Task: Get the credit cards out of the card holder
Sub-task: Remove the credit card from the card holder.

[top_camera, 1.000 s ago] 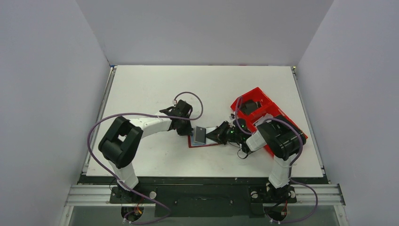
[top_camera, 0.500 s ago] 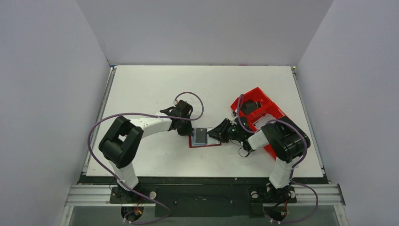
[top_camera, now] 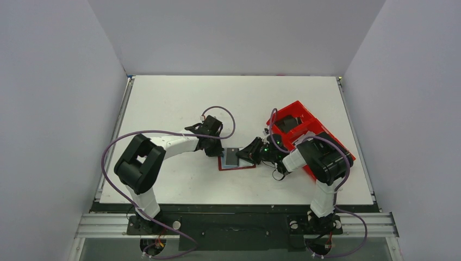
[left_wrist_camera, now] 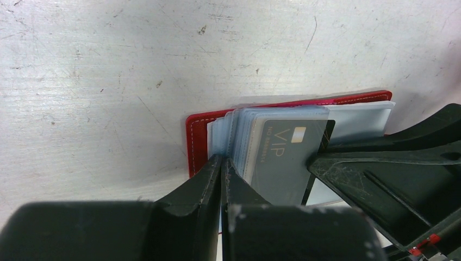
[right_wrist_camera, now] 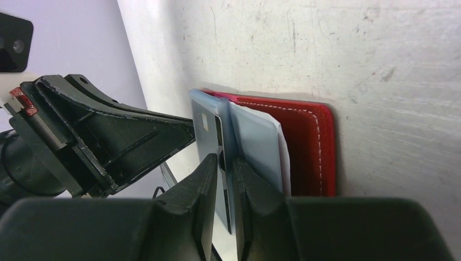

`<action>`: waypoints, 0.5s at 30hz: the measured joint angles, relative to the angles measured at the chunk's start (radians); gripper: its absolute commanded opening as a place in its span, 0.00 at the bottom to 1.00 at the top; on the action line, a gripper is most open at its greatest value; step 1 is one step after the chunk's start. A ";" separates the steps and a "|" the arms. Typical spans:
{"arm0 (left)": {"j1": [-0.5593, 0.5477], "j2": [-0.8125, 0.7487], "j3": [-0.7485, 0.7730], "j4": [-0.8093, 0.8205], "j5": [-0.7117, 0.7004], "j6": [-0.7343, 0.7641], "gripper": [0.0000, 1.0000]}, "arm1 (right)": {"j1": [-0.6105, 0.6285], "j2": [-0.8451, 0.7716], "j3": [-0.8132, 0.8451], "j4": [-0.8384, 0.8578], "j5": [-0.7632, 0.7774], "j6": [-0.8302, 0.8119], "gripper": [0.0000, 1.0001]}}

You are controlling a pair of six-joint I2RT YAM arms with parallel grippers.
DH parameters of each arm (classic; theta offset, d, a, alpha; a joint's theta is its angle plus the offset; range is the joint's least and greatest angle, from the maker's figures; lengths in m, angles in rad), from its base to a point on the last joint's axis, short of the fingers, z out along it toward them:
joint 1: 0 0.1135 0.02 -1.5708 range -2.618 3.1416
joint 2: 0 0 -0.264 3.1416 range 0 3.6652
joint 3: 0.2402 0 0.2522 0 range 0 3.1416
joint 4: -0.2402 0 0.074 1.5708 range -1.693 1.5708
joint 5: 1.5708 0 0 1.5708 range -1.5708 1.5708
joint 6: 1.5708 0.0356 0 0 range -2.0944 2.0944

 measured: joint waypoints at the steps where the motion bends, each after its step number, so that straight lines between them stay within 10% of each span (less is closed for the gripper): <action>1: 0.000 0.000 0.000 0.000 0.000 0.000 0.00 | 0.000 0.000 0.000 0.005 0.000 0.002 0.11; 15: 0.000 0.001 0.000 0.000 0.001 0.000 0.00 | -0.002 0.033 -0.025 0.104 0.000 0.061 0.12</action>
